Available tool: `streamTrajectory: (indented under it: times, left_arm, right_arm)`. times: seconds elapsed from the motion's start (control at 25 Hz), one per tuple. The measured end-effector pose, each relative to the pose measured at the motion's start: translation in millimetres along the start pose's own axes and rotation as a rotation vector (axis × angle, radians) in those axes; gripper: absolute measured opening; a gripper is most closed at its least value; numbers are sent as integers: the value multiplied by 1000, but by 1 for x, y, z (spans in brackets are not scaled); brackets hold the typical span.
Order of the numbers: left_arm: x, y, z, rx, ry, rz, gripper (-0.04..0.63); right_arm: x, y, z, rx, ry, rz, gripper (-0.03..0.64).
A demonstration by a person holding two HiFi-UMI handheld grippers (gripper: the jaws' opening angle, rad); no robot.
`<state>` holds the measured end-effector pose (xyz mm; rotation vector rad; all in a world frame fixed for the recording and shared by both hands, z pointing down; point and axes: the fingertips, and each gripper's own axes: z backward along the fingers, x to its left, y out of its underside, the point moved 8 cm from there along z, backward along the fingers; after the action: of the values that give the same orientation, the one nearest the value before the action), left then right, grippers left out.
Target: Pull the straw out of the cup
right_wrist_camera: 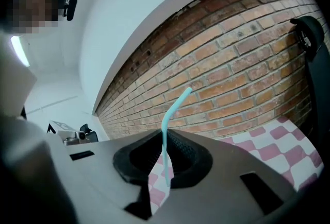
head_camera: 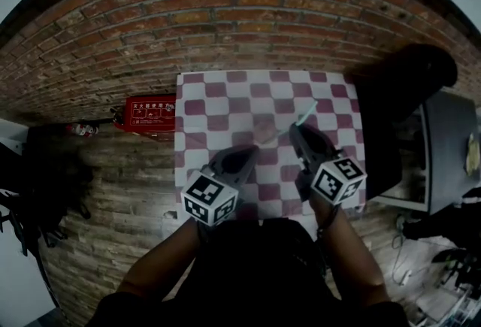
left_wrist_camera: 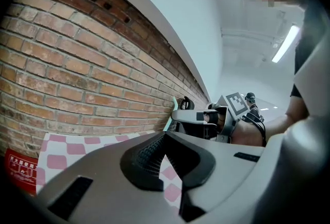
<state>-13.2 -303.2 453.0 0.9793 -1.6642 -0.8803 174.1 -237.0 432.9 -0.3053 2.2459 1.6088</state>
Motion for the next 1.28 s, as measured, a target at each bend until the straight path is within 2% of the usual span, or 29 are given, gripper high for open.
streamTrajectory:
  times: [0.36,0.72,1.0,1.28]
  left_arm:
    - [-10,-2,24,-18,-13,5,8]
    - [-34,-7,30,-37,-67,-18,8]
    - [-73,-3,23,-38,-132,-56,8]
    - [-129,10,18,-51,-198,-64,8]
  right_arm:
    - [18,-6,25,3,-36,32,37]
    - [11,-16,57,-4,-94,67,37]
    - [-8,-22,96,-6,-161,123,37]
    - [-25,-13,158,-3,-223,121,37]
